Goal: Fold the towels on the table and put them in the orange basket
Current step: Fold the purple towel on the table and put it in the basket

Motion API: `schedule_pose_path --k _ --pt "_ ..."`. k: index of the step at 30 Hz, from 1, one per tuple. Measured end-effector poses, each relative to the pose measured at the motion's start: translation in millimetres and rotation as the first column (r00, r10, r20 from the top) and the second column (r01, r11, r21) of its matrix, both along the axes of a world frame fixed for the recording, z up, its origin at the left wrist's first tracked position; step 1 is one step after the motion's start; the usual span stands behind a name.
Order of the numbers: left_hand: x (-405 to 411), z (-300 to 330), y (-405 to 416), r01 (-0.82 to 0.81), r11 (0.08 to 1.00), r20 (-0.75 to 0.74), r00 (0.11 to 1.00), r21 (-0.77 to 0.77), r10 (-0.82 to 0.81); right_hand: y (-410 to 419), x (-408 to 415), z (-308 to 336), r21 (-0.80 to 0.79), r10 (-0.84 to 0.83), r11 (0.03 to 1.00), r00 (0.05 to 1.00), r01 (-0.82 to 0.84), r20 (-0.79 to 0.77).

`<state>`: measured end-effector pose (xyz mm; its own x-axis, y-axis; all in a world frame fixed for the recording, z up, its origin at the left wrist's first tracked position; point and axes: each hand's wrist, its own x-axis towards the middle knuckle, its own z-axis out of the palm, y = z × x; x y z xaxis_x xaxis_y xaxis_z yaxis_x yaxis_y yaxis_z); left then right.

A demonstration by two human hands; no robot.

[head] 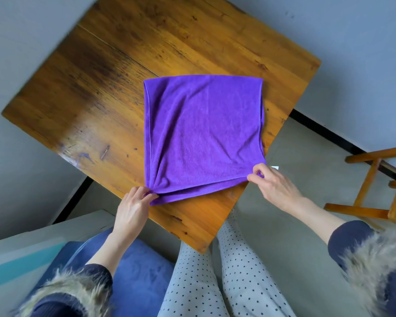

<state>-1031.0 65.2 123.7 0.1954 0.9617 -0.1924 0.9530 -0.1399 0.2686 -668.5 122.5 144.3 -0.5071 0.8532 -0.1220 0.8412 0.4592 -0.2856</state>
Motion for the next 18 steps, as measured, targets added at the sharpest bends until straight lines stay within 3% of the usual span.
schedule_pose_path --k 3,8,13,18 --pt "5.9 -0.1 -0.8 0.006 1.000 -0.020 1.000 -0.014 -0.007 4.2 6.9 4.9 0.035 0.088 0.996 0.996 -0.087 -0.023" --pt "15.5 -0.7 -7.6 -0.049 0.999 -0.097 0.994 -0.014 0.047 5.6 7.4 7.3 0.068 0.083 0.995 0.995 -0.079 -0.063" --pt "24.6 10.4 7.6 -0.124 0.986 0.000 0.992 0.110 0.125 9.6 13.1 12.3 0.101 0.076 0.992 0.997 -0.077 0.010" --pt "25.4 51.4 45.5 -0.244 0.959 0.222 0.952 0.144 0.209 18.9 9.0 28.3 0.057 0.001 0.998 0.999 -0.003 0.039"
